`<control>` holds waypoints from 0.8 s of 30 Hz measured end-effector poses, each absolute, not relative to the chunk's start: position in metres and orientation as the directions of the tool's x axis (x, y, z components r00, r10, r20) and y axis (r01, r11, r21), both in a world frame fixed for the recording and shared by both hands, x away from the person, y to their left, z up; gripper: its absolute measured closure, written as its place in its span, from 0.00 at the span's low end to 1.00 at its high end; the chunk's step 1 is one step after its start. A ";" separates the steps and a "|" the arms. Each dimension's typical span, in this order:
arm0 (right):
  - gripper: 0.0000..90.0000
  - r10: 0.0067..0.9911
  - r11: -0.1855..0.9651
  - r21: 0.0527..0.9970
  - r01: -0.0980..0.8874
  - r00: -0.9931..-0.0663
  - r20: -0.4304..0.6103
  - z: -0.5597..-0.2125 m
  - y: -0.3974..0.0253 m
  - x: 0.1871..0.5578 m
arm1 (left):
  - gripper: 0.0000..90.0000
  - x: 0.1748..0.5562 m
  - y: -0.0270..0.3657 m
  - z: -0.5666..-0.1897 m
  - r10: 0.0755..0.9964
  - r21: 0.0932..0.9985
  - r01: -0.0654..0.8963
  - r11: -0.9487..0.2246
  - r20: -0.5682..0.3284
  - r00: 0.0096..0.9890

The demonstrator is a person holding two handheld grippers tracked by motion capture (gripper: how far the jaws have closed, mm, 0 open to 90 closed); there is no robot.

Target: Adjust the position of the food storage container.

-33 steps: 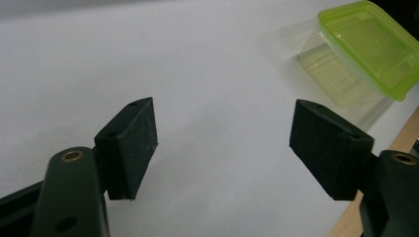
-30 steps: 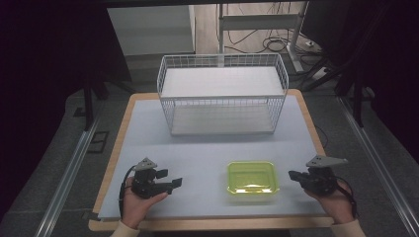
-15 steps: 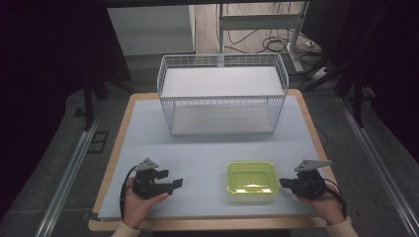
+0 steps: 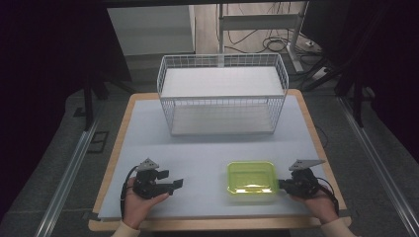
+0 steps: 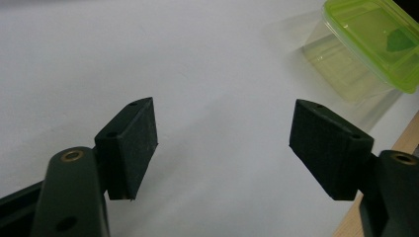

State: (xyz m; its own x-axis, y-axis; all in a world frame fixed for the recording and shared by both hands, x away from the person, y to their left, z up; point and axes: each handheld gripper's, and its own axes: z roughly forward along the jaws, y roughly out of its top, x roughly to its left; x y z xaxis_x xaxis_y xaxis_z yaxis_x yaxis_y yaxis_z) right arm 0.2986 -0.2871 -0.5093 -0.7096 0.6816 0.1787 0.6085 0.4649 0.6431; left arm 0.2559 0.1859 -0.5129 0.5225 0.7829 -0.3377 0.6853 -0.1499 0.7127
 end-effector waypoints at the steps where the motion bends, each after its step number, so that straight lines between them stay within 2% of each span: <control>1: 1.00 0.682 0.471 0.641 0.606 -0.711 0.170 -0.510 -0.285 0.299 | 0.29 0.256 0.186 -0.513 0.783 0.713 0.685 -0.150 -0.337 0.522; 12: 1.00 0.678 0.477 0.644 0.598 -0.717 0.163 -0.508 -0.266 0.299 | 0.29 0.256 0.187 -0.513 0.786 0.712 0.686 -0.146 -0.337 0.518; 24: 1.00 0.645 0.519 0.648 0.558 -0.753 0.132 -0.510 -0.223 0.300 | 0.29 0.258 0.192 -0.514 0.792 0.704 0.697 -0.134 -0.347 0.502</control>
